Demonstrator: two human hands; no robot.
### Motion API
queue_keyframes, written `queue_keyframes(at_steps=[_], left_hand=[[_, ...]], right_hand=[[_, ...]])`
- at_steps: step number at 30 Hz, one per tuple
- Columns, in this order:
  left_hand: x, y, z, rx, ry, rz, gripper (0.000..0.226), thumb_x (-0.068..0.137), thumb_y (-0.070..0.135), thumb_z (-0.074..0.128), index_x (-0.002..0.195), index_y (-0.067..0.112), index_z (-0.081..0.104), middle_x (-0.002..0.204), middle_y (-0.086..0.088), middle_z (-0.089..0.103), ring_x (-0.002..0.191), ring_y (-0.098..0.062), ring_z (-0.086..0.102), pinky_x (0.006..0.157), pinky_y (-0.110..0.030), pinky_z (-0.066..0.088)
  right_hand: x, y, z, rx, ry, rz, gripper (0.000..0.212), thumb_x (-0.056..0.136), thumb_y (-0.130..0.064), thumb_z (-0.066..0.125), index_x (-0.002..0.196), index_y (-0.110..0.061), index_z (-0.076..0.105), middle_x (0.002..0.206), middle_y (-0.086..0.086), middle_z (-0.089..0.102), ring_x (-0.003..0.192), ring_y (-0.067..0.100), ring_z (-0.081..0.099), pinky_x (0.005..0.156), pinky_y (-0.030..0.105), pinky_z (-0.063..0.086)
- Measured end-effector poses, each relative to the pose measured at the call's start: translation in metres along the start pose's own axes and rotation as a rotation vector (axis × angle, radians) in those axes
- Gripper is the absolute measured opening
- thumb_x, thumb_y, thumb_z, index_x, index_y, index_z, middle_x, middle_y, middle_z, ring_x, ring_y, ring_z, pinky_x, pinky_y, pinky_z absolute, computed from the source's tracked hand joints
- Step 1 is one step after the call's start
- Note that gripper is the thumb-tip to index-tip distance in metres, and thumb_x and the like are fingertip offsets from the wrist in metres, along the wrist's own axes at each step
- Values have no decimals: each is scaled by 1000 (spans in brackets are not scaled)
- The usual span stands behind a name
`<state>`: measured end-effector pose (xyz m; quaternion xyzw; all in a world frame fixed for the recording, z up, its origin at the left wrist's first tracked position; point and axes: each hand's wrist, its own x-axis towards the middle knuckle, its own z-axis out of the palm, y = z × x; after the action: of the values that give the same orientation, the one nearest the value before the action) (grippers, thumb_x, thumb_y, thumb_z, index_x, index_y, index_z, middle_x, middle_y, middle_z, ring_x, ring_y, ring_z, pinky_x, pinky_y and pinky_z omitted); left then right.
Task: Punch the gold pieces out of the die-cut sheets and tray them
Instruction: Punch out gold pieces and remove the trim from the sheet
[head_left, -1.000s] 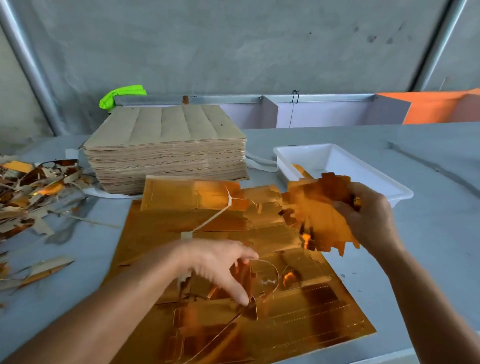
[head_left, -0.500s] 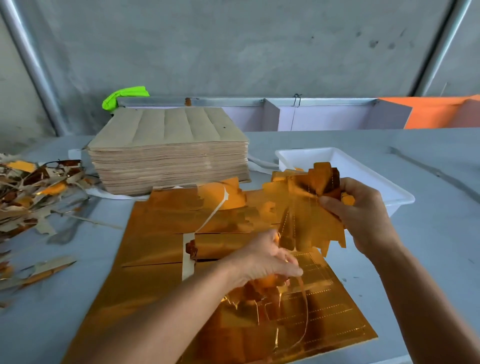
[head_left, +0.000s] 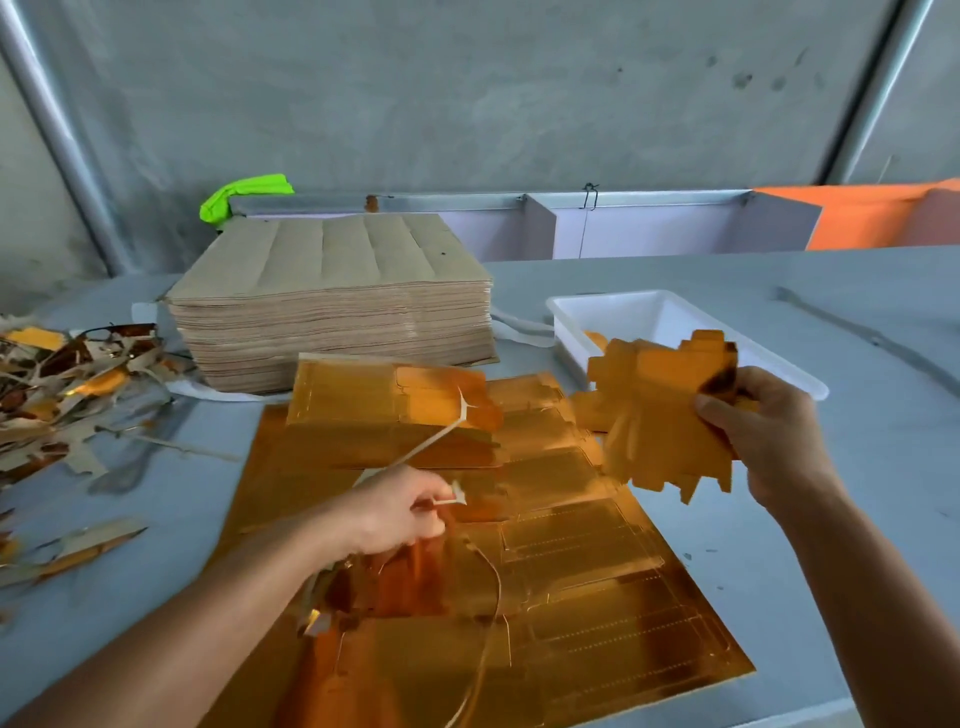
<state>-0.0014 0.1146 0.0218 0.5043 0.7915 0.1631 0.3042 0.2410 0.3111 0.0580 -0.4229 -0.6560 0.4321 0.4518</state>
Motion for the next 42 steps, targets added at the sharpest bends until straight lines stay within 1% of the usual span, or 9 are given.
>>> queue_keyframes(at_steps=[2,6,11,14,17,19,23,31,42], left_hand=[[-2,11,-12,149,-27,-9,47,92,25,58,138,27,45,135,4,48,118,-16,51,96,-31,45],[-1,25,-13,273,-31,61,24,92,34,58,113,24,64,110,7,59,98,-8,56,79,-23,45],[21,40,-8,254,640,168,68,86,28,66,144,19,31,148,-3,32,113,-17,54,91,-21,43],[40,62,-16,34,495,302,94,83,9,69,151,32,7,157,9,11,106,-18,57,83,-25,53],[56,65,-11,-11,302,323,61,90,-1,55,142,26,37,126,4,46,96,-10,57,74,-20,51],[58,59,-9,37,309,299,19,98,13,46,108,8,62,98,-2,62,91,-14,60,89,-33,49],[43,34,-8,-39,492,400,27,99,16,44,91,-1,62,62,4,51,56,-10,51,65,-30,49],[40,28,-26,-104,568,289,25,101,16,41,94,5,63,71,0,56,59,-4,50,53,-10,40],[55,50,-17,-453,655,44,38,104,24,34,98,5,67,93,-7,63,82,-16,58,69,-27,45]], right_hand=[[-1,-3,11,24,-60,3,16,88,-9,64,102,-14,58,93,2,62,84,20,60,77,39,49],[-3,-10,21,66,-109,-41,14,89,-12,62,102,-16,57,94,0,61,85,15,59,66,26,47],[-6,-18,16,69,-236,-129,14,87,-15,64,93,-27,60,95,-2,64,86,15,62,63,25,49],[-7,-25,9,67,-340,-167,14,80,-19,67,93,-24,65,90,2,68,84,24,67,69,36,55],[-6,-27,3,92,-435,-185,20,74,-24,68,93,-18,67,86,3,70,81,25,70,69,38,58],[-3,-24,0,71,-359,-213,11,80,-16,69,90,-18,67,83,5,69,78,24,69,66,35,57],[9,-10,-1,19,-40,-141,14,85,-8,68,87,-20,61,91,4,64,87,27,61,78,43,52],[2,-2,33,147,-217,-58,11,87,-11,65,91,-21,63,85,0,69,74,16,68,56,21,52],[-18,7,42,340,-560,97,19,70,-12,67,89,-9,64,79,10,67,75,26,67,68,36,57]])
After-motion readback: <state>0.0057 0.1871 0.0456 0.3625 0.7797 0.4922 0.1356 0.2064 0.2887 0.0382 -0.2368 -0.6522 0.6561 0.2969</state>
